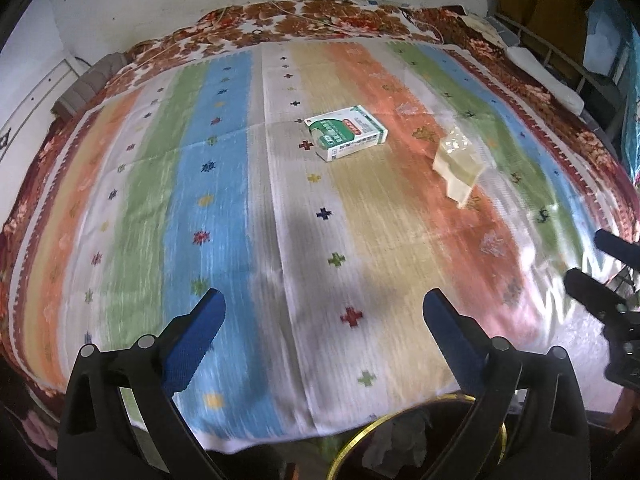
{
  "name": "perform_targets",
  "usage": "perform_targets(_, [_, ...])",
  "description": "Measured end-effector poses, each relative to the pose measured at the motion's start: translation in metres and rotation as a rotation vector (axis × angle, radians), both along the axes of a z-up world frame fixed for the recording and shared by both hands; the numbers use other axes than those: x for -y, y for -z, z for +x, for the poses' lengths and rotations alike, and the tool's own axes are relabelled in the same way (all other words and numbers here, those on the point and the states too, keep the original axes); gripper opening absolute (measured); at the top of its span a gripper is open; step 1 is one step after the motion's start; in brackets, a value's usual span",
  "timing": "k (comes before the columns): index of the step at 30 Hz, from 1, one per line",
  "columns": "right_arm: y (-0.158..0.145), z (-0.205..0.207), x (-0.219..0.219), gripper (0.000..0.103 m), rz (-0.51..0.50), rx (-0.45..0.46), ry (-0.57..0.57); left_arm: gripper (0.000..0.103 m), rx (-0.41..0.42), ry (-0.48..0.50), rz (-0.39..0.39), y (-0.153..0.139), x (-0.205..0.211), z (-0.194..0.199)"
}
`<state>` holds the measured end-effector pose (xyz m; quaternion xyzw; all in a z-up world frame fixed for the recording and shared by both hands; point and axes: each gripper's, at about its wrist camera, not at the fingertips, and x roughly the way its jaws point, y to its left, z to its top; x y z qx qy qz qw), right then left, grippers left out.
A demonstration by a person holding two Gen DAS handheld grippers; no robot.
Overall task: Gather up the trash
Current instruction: 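Move both open tools back toward the green box and clear wrapper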
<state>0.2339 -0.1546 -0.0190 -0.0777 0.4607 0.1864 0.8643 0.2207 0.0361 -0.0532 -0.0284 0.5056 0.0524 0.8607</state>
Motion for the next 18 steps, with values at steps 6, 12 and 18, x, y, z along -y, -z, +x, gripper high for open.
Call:
perform_targets(6, [0.010,0.019,-0.003,0.083,0.009,0.014,0.007,0.097,-0.005,0.030,0.014,0.022,-0.011,0.026])
perform_targets(12, [0.026,0.044,-0.005,0.085,0.025,0.008,0.016,0.097,0.007,0.072,0.003,0.029,-0.018,0.049])
perform_targets(18, [0.038,0.060,-0.009,0.090,0.030,0.018,0.014,0.097,0.046,0.160,0.036,0.030,-0.016,0.072])
